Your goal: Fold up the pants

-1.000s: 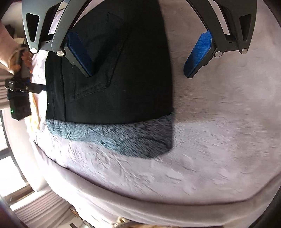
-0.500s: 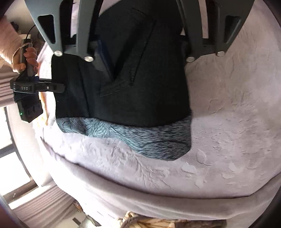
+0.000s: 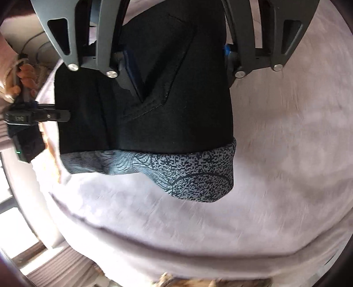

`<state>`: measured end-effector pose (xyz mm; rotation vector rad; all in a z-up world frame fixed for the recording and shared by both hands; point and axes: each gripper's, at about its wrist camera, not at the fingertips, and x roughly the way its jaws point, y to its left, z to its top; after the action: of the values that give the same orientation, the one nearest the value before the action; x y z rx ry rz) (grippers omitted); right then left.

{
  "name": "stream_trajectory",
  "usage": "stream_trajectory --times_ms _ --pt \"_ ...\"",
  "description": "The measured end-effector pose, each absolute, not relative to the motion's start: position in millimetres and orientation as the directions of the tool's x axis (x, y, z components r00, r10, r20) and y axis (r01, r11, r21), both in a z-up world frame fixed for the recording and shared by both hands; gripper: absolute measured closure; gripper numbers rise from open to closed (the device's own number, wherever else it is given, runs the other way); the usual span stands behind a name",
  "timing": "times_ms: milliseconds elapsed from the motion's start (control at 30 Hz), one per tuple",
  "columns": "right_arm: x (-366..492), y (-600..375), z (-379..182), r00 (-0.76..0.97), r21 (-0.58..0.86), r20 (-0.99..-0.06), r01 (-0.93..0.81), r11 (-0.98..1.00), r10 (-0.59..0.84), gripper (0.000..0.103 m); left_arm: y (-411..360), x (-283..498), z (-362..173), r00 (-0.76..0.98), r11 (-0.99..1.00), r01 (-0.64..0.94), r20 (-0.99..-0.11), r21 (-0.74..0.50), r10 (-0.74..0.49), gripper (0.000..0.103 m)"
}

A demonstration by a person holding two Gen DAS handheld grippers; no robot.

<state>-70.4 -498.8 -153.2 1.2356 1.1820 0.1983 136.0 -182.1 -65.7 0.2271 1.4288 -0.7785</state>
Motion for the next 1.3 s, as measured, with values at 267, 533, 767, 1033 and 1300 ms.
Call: stream_trajectory --times_ms 267,533,767,1033,1300 --pt "-70 -494 -147 0.356 0.642 -0.764 0.498 0.583 0.538 0.032 -173 143 -74 0.03 0.795 0.559 -0.952 -0.238 -0.306 0.015" --pt "-96 -497 -108 0.372 0.571 -0.821 0.523 0.632 0.434 0.031 -159 131 -31 0.183 0.823 0.562 -0.958 -0.082 -0.22 0.015" --pt "-104 -479 -68 0.478 0.565 -0.811 0.494 0.661 0.336 0.055 -189 120 -1 0.242 0.789 0.607 -0.924 -0.095 -0.298 0.015" --pt "-67 -449 -102 0.341 0.458 -0.884 0.495 0.739 0.32 0.071 -221 136 -63 0.208 0.767 0.641 -0.957 -0.023 -0.203 0.014" --pt "-68 -456 -112 0.339 0.459 -0.885 0.52 0.72 0.319 0.07 -210 149 -80 0.146 0.804 0.591 -0.97 -0.07 -0.192 0.0"
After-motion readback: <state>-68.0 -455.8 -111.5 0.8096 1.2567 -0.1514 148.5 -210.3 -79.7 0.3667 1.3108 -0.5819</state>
